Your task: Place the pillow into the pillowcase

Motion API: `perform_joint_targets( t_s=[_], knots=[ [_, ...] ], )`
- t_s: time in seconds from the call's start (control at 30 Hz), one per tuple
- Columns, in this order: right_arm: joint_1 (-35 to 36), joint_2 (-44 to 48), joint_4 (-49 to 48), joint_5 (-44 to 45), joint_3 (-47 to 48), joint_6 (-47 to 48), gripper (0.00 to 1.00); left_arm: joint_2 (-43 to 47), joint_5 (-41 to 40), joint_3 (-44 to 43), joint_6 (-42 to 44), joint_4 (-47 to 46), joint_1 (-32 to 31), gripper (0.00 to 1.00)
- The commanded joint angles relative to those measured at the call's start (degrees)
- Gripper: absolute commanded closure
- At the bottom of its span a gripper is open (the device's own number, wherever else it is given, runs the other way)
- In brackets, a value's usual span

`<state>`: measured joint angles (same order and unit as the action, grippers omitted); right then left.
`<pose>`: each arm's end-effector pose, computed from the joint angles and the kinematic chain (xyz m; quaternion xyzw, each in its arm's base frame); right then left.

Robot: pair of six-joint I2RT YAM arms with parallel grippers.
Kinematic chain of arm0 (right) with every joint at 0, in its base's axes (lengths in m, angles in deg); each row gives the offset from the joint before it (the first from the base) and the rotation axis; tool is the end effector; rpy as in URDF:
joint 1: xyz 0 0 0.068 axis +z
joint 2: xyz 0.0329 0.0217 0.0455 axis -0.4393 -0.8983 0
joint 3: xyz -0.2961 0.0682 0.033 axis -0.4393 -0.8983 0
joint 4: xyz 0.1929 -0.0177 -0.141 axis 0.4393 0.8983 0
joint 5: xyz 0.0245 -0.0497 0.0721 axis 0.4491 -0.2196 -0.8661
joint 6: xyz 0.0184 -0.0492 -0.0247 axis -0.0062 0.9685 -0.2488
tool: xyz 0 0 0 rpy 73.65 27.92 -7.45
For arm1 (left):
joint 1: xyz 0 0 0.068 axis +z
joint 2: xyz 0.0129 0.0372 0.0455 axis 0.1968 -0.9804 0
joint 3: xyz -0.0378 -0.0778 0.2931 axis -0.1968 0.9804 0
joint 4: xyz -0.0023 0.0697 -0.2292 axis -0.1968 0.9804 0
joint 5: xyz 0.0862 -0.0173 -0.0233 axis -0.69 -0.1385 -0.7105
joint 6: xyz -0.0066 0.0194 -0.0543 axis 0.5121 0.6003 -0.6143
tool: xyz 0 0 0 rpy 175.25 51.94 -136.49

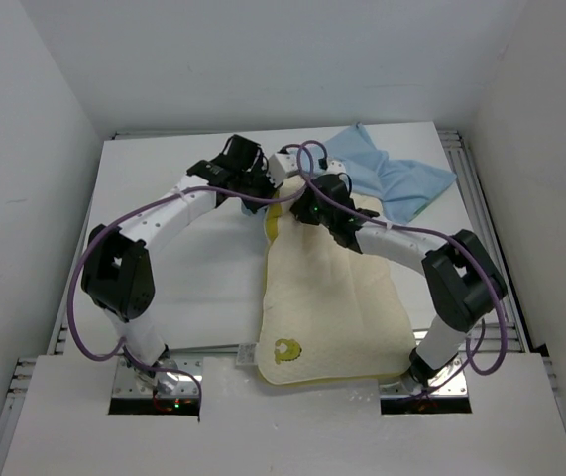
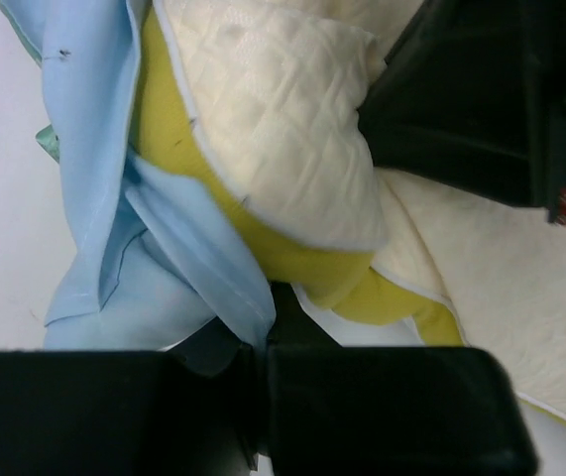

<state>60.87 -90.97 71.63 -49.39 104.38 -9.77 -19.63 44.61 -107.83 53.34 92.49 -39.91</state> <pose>0.3066 0.2038 0.2594 0.1184 0.8475 0.2633 0.4453 0.3227 -0.1883 0.3253 0.5036 0.7812 -0.1174 0.3498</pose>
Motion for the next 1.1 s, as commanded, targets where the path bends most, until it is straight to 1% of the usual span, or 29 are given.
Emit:
perform_joint_targets(
  t_s=[0.0, 0.03, 0.1, 0.17, 0.2, 0.27, 0.3, 0.33, 0.43, 0.47, 0.5, 0.57, 0.6, 0.7, 0.8, 0.87, 0.9, 0.97, 1.0, 1.03, 1.07],
  knots=[
    [-5.35, -3.64, 3.76, 3.83, 0.93, -9.6, 1.0, 2.91, 6.38, -5.37, -2.35, 0.59, -1.5, 1.0],
    [-5.71, -4.86, 4.03, 4.09, 0.06, -9.95, 1.0, 2.65, 6.64, -7.82, -2.18, 1.55, -1.42, 1.0],
    [-6.15, -5.93, 3.25, 4.7, -1.17, -10.57, 1.0, 2.21, 7.34, -9.6, -1.74, 3.13, -1.68, 1.0],
    [-7.29, -7.25, 1.67, 1.91, -1.61, -14.07, 1.0, 2.12, 7.26, -9.96, 0.98, 4.71, -2.55, 1.0],
    [-8.52, -7.68, -0.77, 0.24, -2.05, -15.57, 1.0, 2.21, 6.99, -9.26, 2.21, 5.51, -2.73, 1.0],
    [-9.49, -7.95, -3.07, -3.45, -2.49, -18.65, 1.0, 3.26, 4.89, -4.7, 5.81, 6.04, -2.82, 1.0],
    [-9.58, -7.69, -4.3, -3.64, -2.67, -19.18, 1.0, 3.61, 3.84, -2.85, 6.95, 5.95, -2.82, 1.0],
    [-9.67, -6.91, -4.66, -3.38, -2.76, -19.62, 1.0, 4.75, 2.0, 0.12, 9.58, 6.13, -2.91, 1.0],
    [-9.84, -6.02, -5.28, -1.1, -2.85, -20.85, 1.0, 7.38, 0.32, 4.27, 13.71, 5.87, -3.26, 1.0],
    [-9.93, -6.11, -4.84, -0.75, -2.41, -20.77, 1.0, 8.09, 0.05, 4.72, 14.6, 5.86, -3.96, 1.0],
    [-10.46, -6.63, -1.79, -0.4, -0.23, -20.68, 1.0, 8.62, 0.05, 4.9, 15.4, 6.04, -4.31, 1.0],
    [-10.81, -7.42, 1.3, 1.09, 1.45, -20.42, 1.0, 9.76, 0.66, 4.2, 18.47, 7.97, -5.36, 1.0],
    [-11.07, -7.51, 1.14, 1.36, 1.63, -20.59, 1.0, 10.12, 1.01, 4.8, 21.35, 9.8, -5.72, 1.0],
    [-11.87, -7.69, 0.61, 0.66, 1.98, -22.7, 1.0, 12.66, 0.32, 8.84, 25.24, 10.44, -6.77, 1.0],
    [-11.87, -8.21, 3.85, 1.36, 4.17, -22.79, 1.0, 15.3, 0.57, 15.24, 29.72, 10.17, -6.86, 1.0],
    [-11.87, -8.22, 4.3, 1.98, 4.1, -23.4, 1.0, 16.62, 1.45, 18.15, 30.78, 10.17, -6.95, 1.0],
    [-11.78, -8.13, 3.26, 1.98, 3.23, -23.84, 1.0, 17.14, 2.32, 21.82, 32.0, 9.91, -6.86, 1.0],
    [-11.52, -8.13, 1.24, 0.14, 2.08, -24.11, 1.0, 17.06, 2.51, 25.19, 32.37, 8.95, -6.86, 1.0],
    [-11.08, -8.22, -0.08, -0.74, 0.6, -23.85, 1.0, 16.8, 2.07, 27.72, 30.19, 6.5, -6.78, 1.0],
    [-10.55, -8.39, -1.14, -1.88, -0.2, -22.28, 1.0, 16.02, 1.81, 28.36, 28.52, 5.09, -6.25, 1.0],
    [-8.72, -8.57, -1.93, -2.06, -0.56, -21.31, 1.0, 15.4, 1.72, 28.36, 26.59, 3.77, -5.9, 0.92]
  ],
)
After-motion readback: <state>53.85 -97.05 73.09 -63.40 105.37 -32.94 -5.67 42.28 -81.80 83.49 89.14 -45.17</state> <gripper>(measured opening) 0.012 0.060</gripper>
